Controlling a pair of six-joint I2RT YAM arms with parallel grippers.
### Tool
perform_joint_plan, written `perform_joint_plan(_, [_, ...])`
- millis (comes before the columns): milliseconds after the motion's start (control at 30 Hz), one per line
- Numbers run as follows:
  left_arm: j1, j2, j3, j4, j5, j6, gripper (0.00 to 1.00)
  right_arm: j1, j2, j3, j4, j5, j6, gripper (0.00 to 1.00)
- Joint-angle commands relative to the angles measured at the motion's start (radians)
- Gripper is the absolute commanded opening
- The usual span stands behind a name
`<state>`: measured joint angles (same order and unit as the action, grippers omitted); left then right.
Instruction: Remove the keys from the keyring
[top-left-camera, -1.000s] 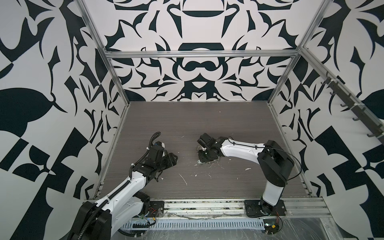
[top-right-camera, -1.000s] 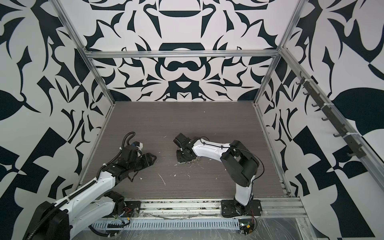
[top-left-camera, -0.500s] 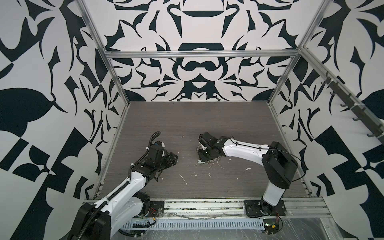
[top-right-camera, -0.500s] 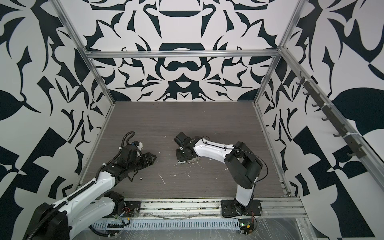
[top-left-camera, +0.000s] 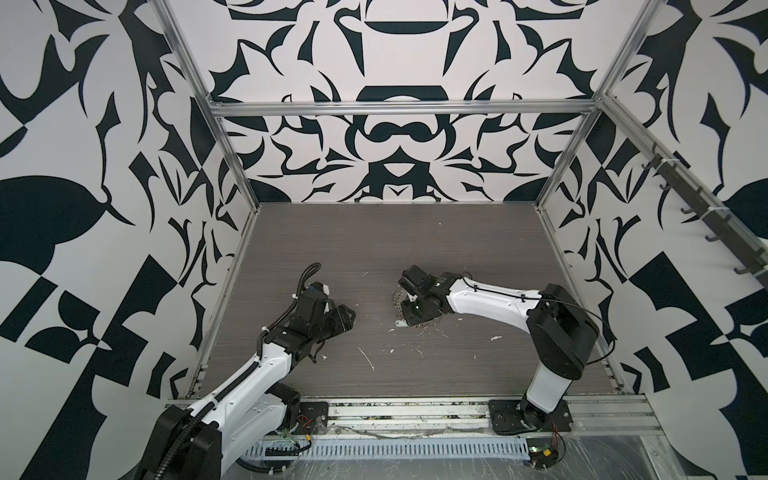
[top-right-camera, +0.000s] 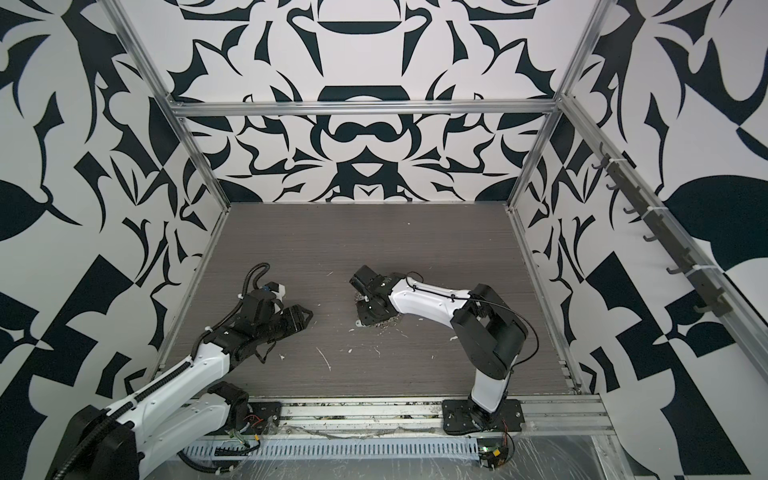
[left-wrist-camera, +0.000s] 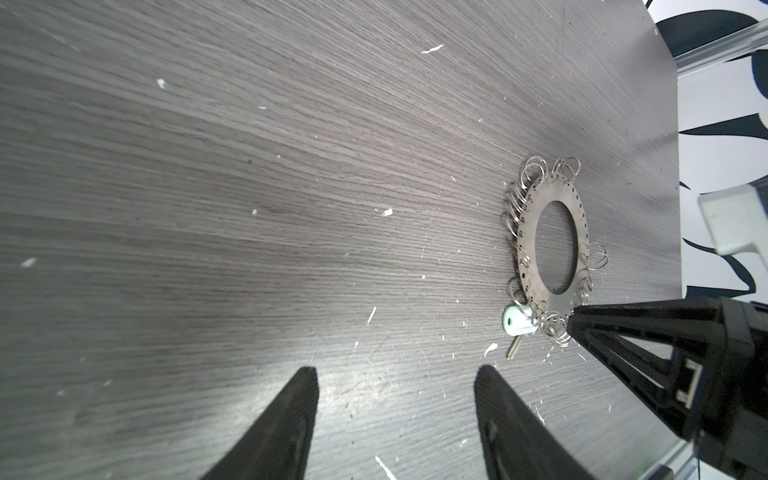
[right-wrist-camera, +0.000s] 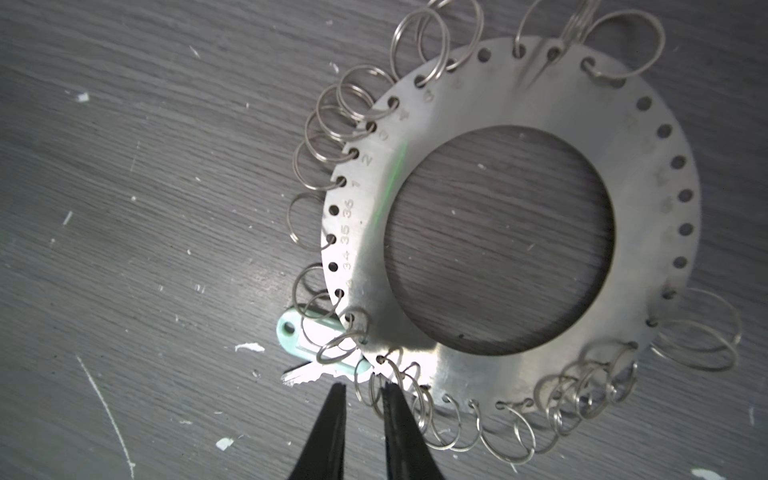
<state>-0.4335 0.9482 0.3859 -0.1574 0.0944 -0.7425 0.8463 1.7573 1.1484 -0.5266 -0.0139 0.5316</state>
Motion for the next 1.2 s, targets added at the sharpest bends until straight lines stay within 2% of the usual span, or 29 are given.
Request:
perform_joint_plan(0, [-0.002,0.003,0.027,-0.011,-0.003,0.002,0.64,0.001,-0.001,-0.001,-0.007,0.005,-0.01,0.19])
perform_joint_plan(567, [-0.003,0.002,0.026,-0.01,-0.002,0.0,0.64,0.01,0.043,-0.004,-0.008,-0.001,-0.021,0.18])
perform_joint_plan(1167, [-0.002,0.003,0.033,-0.013,-0.001,-0.001,0.64,0.033,0.019,-0.004,-0.011,0.01,-0.021,0.23])
